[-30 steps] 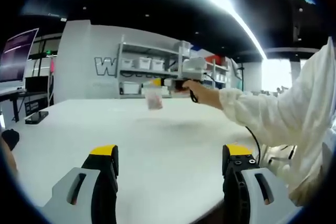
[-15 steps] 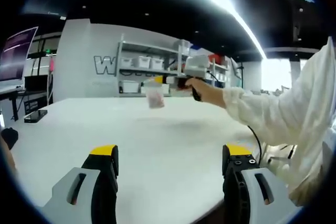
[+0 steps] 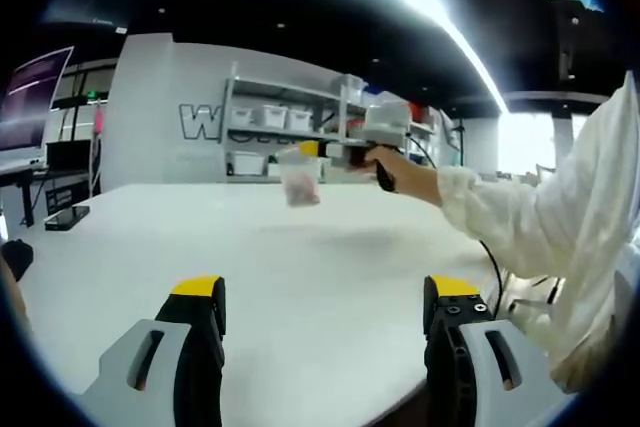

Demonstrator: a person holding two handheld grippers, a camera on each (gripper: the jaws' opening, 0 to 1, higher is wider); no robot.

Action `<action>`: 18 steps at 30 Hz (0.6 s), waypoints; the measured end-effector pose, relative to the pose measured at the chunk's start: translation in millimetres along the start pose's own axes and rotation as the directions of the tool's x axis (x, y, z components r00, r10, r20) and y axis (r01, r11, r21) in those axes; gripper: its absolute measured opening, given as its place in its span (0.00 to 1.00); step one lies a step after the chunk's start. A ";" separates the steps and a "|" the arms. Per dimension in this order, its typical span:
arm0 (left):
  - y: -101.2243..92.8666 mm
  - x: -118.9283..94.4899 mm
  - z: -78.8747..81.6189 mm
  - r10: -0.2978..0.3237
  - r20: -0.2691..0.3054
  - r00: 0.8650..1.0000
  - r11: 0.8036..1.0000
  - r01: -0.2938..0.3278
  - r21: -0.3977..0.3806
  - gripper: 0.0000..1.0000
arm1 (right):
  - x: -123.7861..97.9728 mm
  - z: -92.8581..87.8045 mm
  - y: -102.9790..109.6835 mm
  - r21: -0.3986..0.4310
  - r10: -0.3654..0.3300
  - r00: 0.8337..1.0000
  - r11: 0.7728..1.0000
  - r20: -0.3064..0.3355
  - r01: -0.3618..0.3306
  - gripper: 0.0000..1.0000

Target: Open the resealable bag by pulling the two sides of the seal apart until the entire bag opening is separated and visibly accessible.

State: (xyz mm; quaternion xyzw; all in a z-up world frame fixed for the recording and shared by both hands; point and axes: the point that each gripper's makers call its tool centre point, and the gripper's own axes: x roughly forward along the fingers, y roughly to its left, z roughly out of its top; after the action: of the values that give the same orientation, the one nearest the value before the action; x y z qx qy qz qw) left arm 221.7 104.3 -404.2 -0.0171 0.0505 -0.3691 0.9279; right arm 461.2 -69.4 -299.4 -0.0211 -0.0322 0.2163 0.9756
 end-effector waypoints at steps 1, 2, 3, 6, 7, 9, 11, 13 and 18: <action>-0.3 0.2 0.4 0.000 0.001 1.000 1.000 0.000 -0.001 0.79 | -1.3 0.2 -1.0 0.000 0.001 1.000 1.000 0.000 -0.001 0.00; -0.6 0.5 0.6 0.000 0.002 1.000 1.000 0.000 -0.002 0.79 | -3.0 0.5 -1.5 0.003 0.003 1.000 1.000 0.001 -0.003 0.00; -0.9 0.8 0.7 0.001 0.003 1.000 1.000 -0.001 -0.002 0.79 | -4.7 1.3 -1.3 0.009 0.008 1.000 1.000 0.004 -0.008 0.00; -2.5 2.2 -0.6 0.001 -0.002 1.000 1.000 -0.001 0.000 0.79 | -10.4 2.9 0.0 0.041 0.022 1.000 0.999 0.011 -0.023 0.00; -3.1 2.6 -0.8 0.000 -0.003 1.000 1.000 0.000 0.001 0.79 | -12.0 3.4 -0.2 0.041 0.022 1.000 0.999 0.014 -0.023 0.00; -4.5 3.7 -1.2 -0.003 -0.005 1.000 1.000 0.003 0.000 0.79 | -14.8 4.2 -0.8 0.037 0.023 1.000 0.999 0.016 -0.024 0.00; -5.5 4.6 -0.9 -0.005 -0.005 1.000 1.000 0.005 0.001 0.79 | -17.4 4.4 -0.5 0.043 0.027 0.999 0.999 0.017 -0.028 0.00; -6.2 5.0 -0.7 -0.006 -0.004 1.000 1.000 0.006 0.001 0.79 | -20.1 3.5 1.7 0.069 0.041 0.999 0.997 0.016 -0.042 0.00; -5.5 4.3 -1.4 -0.002 -0.005 1.000 1.000 0.002 0.000 0.79 | -27.7 0.9 5.6 0.096 0.056 0.998 0.994 0.018 -0.058 0.00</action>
State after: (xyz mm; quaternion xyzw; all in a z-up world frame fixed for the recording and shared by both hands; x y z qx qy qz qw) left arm 221.0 97.4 -405.5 -0.0162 0.0528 -0.3703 0.9273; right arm 433.7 -76.0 -300.2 0.0269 -0.0286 0.2455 0.9686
